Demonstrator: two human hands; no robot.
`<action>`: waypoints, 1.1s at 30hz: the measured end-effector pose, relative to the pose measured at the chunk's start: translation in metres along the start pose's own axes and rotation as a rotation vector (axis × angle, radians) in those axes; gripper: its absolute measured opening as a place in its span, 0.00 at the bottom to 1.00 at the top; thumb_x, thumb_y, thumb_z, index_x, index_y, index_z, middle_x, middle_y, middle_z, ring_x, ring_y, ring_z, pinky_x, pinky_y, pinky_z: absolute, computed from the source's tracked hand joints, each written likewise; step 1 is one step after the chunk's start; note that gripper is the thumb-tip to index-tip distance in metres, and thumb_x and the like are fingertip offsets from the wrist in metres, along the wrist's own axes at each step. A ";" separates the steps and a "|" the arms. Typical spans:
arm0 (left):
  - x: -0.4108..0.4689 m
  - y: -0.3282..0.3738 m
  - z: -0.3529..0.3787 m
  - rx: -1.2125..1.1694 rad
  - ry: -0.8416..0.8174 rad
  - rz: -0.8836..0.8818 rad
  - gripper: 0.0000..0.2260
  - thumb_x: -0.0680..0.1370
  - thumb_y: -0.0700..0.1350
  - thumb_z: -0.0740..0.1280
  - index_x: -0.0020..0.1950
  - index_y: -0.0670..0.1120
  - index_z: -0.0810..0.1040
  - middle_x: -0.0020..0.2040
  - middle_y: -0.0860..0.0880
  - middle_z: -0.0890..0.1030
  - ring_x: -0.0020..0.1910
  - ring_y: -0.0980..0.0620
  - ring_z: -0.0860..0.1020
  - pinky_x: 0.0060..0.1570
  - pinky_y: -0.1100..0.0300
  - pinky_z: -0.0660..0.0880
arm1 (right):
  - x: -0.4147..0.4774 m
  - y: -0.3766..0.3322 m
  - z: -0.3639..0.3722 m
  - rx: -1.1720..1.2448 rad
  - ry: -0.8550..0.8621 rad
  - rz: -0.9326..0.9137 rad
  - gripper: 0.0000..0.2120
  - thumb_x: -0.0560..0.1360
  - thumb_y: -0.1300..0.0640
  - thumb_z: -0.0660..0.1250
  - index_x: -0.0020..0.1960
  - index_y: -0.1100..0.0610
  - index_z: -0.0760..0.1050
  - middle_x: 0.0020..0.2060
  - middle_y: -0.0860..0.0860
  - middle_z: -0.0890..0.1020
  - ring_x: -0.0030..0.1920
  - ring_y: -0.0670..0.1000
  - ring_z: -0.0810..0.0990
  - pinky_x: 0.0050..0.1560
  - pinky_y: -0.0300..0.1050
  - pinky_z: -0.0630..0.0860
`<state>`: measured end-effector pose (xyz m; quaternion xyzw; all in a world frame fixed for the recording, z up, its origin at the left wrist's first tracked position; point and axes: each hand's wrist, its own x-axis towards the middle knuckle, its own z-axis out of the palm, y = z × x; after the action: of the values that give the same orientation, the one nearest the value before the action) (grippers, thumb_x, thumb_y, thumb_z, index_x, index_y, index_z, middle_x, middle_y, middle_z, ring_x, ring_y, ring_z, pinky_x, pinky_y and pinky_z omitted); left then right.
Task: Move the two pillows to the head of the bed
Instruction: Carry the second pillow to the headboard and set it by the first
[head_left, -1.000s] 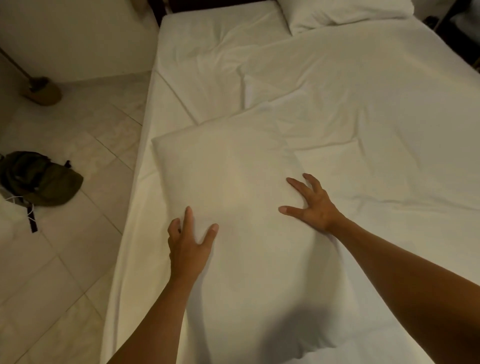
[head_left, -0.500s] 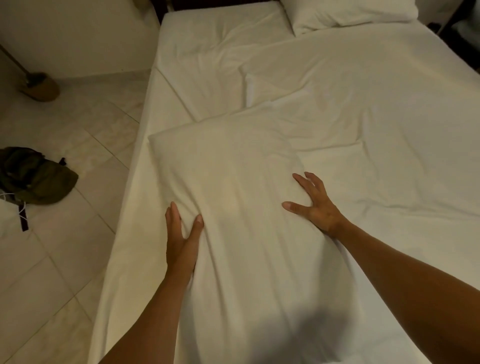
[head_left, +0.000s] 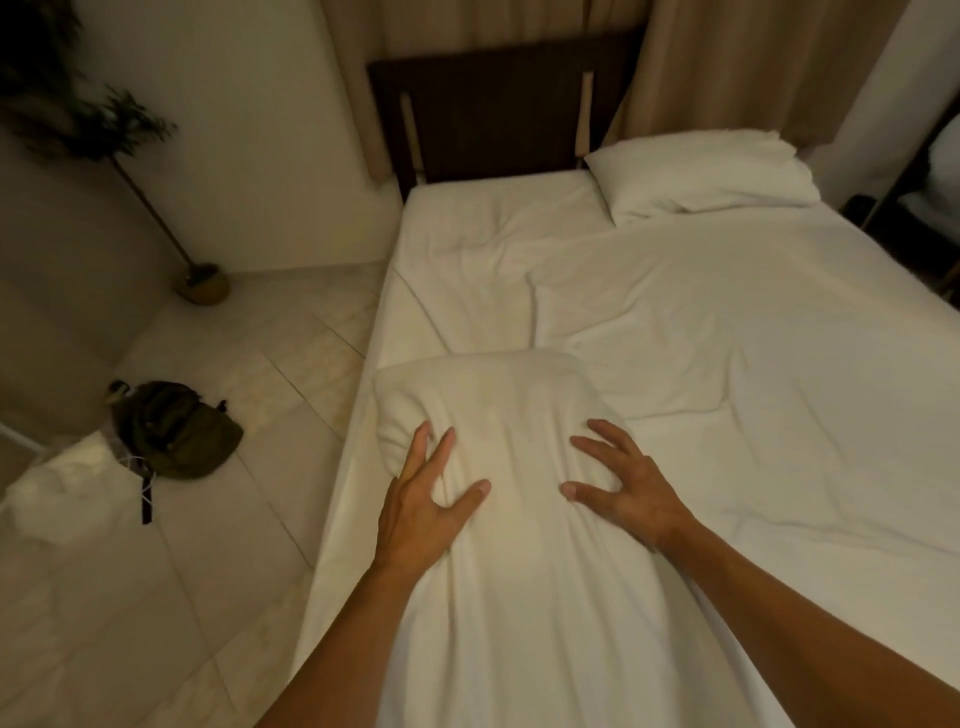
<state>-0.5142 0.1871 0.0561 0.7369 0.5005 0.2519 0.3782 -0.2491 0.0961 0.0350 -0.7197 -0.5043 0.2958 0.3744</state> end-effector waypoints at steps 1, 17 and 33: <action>-0.002 0.010 -0.011 0.005 0.008 0.009 0.37 0.66 0.73 0.65 0.73 0.70 0.58 0.76 0.71 0.48 0.75 0.61 0.57 0.73 0.53 0.62 | -0.003 -0.013 -0.003 0.003 0.005 -0.007 0.41 0.56 0.20 0.67 0.65 0.35 0.74 0.72 0.31 0.63 0.74 0.48 0.65 0.76 0.52 0.59; -0.071 0.113 -0.229 0.026 0.231 0.062 0.34 0.70 0.66 0.69 0.74 0.60 0.65 0.79 0.58 0.55 0.76 0.55 0.57 0.70 0.60 0.58 | -0.027 -0.275 -0.032 -0.147 -0.019 -0.288 0.40 0.63 0.24 0.66 0.71 0.39 0.70 0.74 0.33 0.61 0.74 0.51 0.63 0.76 0.56 0.57; -0.159 -0.004 -0.542 0.120 0.387 0.122 0.33 0.71 0.65 0.68 0.74 0.59 0.65 0.78 0.54 0.57 0.75 0.51 0.59 0.66 0.61 0.58 | -0.064 -0.535 0.194 -0.225 -0.053 -0.503 0.39 0.65 0.25 0.64 0.72 0.41 0.69 0.75 0.39 0.62 0.73 0.51 0.64 0.75 0.57 0.61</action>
<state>-0.9825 0.2063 0.3720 0.7251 0.5322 0.3809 0.2145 -0.6947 0.1948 0.3804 -0.6009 -0.7065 0.1545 0.3406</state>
